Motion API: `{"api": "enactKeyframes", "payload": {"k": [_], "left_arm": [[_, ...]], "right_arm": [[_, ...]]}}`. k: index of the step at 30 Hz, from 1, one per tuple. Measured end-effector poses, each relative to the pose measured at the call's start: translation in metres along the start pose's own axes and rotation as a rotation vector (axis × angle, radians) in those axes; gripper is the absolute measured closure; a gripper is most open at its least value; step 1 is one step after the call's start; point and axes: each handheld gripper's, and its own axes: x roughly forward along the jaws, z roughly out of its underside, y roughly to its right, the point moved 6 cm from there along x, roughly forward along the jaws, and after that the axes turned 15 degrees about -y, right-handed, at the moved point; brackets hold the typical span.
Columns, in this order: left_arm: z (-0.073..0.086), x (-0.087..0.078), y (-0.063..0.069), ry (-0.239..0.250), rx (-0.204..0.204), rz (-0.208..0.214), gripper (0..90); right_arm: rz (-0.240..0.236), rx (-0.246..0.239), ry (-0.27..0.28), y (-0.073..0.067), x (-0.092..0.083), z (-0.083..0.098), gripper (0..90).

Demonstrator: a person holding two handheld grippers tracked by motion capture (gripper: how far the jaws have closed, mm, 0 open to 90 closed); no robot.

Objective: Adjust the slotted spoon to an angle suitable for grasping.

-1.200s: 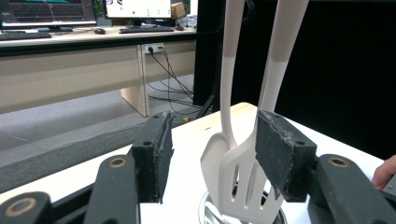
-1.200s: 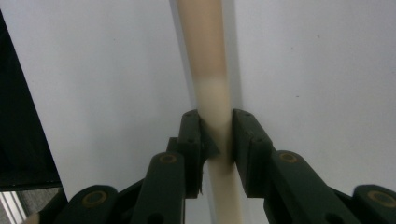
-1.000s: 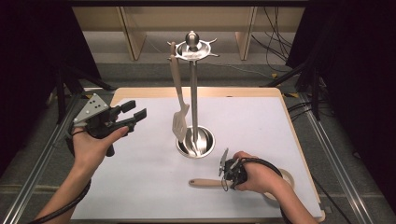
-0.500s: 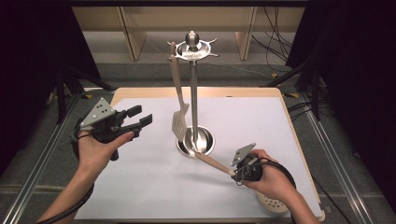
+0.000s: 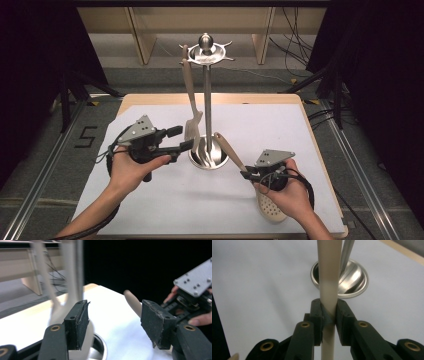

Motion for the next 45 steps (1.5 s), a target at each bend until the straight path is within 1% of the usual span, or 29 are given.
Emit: {"api": "enactKeyframes", "payload": {"k": [1,2,3,4,5,6,8,11,12,14,15,16,17,18,19,23,24,25,27,28,29,30,33,34,36,37,40,44,45], "left_arm": [[0.0,0.003,0.003,-0.004,0.004,0.008,38.9],[-0.001,0.006,0.006,-0.012,0.011,0.015,39.0],[-0.001,0.008,0.009,-0.016,0.017,0.021,39.1],[-0.002,0.01,0.01,-0.014,0.021,0.029,39.3],[-0.002,0.013,0.013,-0.029,0.029,0.029,39.4],[-0.002,0.015,0.014,-0.03,0.038,0.034,39.8],[-0.003,0.02,0.019,-0.04,0.047,0.046,40.1],[-0.004,0.026,0.024,-0.047,0.051,0.058,40.4],[-0.005,0.03,0.027,-0.036,0.044,0.069,40.5],[-0.007,0.035,0.03,-0.043,0.047,0.074,40.7],[-0.007,0.037,0.031,-0.049,0.048,0.073,40.7],[-0.008,0.039,0.033,-0.047,0.045,0.077,40.7],[-0.009,0.041,0.034,-0.047,0.049,0.079,40.7],[-0.011,0.044,0.037,-0.048,0.053,0.085,40.7],[-0.012,0.046,0.038,-0.047,0.062,0.085,40.7],[-0.016,0.053,0.043,-0.035,0.046,0.088,41.2],[-0.017,0.054,0.044,-0.033,0.043,0.085,41.9],[-0.017,0.055,0.044,-0.031,0.041,0.088,42.4],[-0.019,0.057,0.045,-0.022,0.063,0.094,43.0],[-0.02,0.059,0.046,-0.016,0.055,0.099,43.5],[-0.021,0.059,0.047,-0.013,0.052,0.101,44.0],[-0.021,0.06,0.047,-0.007,0.048,0.104,44.3],[-0.023,0.062,0.048,0.001,0.042,0.099,46.0],[-0.023,0.062,0.049,0.003,0.04,0.1,46.6],[-0.024,0.063,0.051,0.005,0.05,0.101,48.4],[-0.025,0.064,0.052,0.001,0.062,0.099,49.9],[-0.026,0.066,0.053,0.006,0.065,0.099,56.8],[-0.027,0.066,0.056,0.015,0.083,0.118,70.5],[-0.027,0.065,0.057,0.018,0.072,0.13,71.2]], "right_arm": [[0.004,0.001,0.013,0.0,-0.001,-0.002,78.3],[0.004,0.018,0.022,-0.002,-0.002,-0.003,78.3],[0.016,0.01,0.04,-0.001,-0.002,-0.005,78.3],[0.014,0.02,0.046,-0.002,-0.003,-0.006,78.3],[0.016,0.025,0.053,-0.003,-0.003,-0.008,78.3],[0.027,0.031,0.072,-0.003,-0.003,-0.01,78.3],[0.04,0.024,0.092,-0.003,-0.005,-0.014,78.3],[0.044,0.036,0.105,-0.004,-0.007,-0.017,78.3],[0.047,0.05,0.11,-0.005,-0.008,-0.018,78.4],[0.059,0.037,0.131,-0.005,-0.01,-0.022,78.3],[0.053,0.066,0.136,-0.007,-0.011,-0.022,78.4],[0.059,0.049,0.14,-0.007,-0.011,-0.024,78.4],[0.058,0.042,0.145,-0.008,-0.012,-0.025,78.4],[0.072,0.038,0.152,-0.007,-0.013,-0.026,78.4],[0.07,0.06,0.16,-0.01,-0.014,-0.027,78.4],[0.068,0.045,0.173,-0.011,-0.016,-0.031,78.4],[0.062,0.064,0.177,-0.012,-0.017,-0.032,78.4],[0.067,0.056,0.181,-0.011,-0.017,-0.033,78.4],[0.063,0.063,0.184,-0.013,-0.018,-0.034,78.4],[0.079,0.054,0.189,-0.012,-0.018,-0.035,78.4],[0.073,0.067,0.196,-0.015,-0.018,-0.037,78.4],[0.082,0.053,0.201,-0.014,-0.019,-0.038,78.3],[0.074,0.071,0.2,-0.018,-0.019,-0.04,78.4],[0.077,0.065,0.197,-0.018,-0.02,-0.041,78.4],[0.088,0.048,0.212,-0.018,-0.019,-0.043,78.4],[0.085,0.063,0.207,-0.019,-0.019,-0.043,78.4],[0.085,0.058,0.207,-0.022,-0.019,-0.045,78.3],[0.085,0.056,0.206,-0.023,-0.018,-0.046,78.3],[0.083,0.054,0.208,-0.023,-0.018,-0.046,78.2]]}}
